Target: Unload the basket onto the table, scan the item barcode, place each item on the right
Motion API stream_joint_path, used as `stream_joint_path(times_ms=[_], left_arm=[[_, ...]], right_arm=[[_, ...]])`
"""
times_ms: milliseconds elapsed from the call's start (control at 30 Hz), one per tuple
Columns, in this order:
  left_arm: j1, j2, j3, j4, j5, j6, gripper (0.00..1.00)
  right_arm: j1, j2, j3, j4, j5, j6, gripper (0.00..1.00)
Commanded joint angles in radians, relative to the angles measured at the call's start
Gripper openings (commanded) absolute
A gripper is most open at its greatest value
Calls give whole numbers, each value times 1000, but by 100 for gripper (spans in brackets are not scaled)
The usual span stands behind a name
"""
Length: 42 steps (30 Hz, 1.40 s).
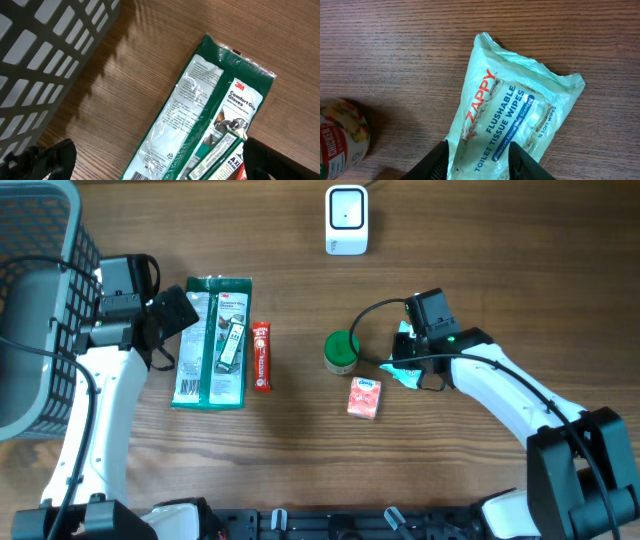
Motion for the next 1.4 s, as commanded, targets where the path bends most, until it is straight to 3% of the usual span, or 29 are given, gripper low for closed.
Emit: stream_joint_path(times_ms=[0, 467, 800, 1367], left_arm=[[4, -5, 3, 0, 2, -10, 100], [4, -5, 3, 0, 2, -9, 100], [4, -5, 3, 0, 2, -9, 100], [4, -5, 3, 0, 2, -10, 100]], right_arm=[[2, 15, -7, 1, -11, -4, 39], [2, 14, -7, 1, -21, -6, 40], [-21, -61, 79, -42, -34, -32, 51], [-44, -76, 82, -94, -27, -32, 54]])
